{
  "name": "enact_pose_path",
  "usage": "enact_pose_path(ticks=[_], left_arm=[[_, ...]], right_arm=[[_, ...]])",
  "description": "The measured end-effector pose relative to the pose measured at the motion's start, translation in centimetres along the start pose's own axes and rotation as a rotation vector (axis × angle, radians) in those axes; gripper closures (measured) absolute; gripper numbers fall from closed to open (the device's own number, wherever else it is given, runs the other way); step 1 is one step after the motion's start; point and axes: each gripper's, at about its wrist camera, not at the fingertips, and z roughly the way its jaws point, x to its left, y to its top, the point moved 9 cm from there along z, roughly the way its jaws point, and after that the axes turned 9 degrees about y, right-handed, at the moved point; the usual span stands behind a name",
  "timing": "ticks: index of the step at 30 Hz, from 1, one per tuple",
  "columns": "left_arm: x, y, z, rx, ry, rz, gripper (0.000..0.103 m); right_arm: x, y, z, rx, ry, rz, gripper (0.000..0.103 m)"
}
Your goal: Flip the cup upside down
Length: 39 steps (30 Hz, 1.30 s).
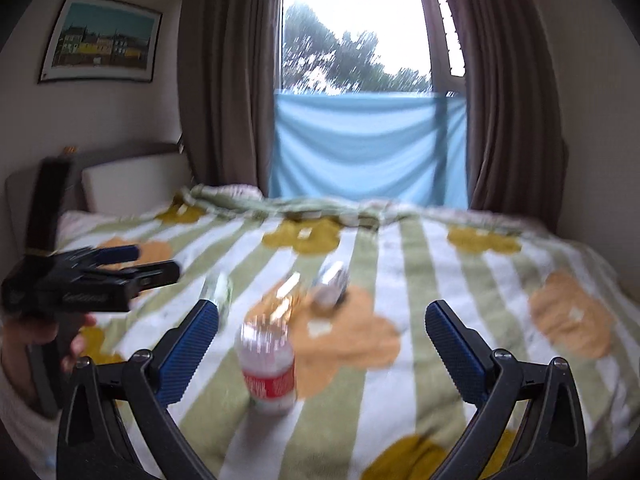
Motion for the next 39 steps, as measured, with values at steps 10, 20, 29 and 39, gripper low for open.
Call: enact_pose_path(ticks=[10,20,29,39], left_arm=[[3.8,3.1,-5.2,-0.163,0.131,-0.033,0.000],[4.7,1.8,-5.2,-0.132,0.130,-0.036,0.000],[4.0,1.4,-5.1,-0.133,0.132,-0.020,0.000],[3.7,1.4,-4.6,-0.124,0.130,-0.017,0.000]], right_arm=[[1.4,4.6,-0.8,-0.120,-0.127,0.034,0.000],[1.2,3.5,-1.0,-0.090,-0.192,0.027,0.000],[1.3,3.6,-1.2,-0.092,-0.192,0.030,0.000],[1.3,3.6,-1.2,-0.091,-0.193,0.032,0.000]])
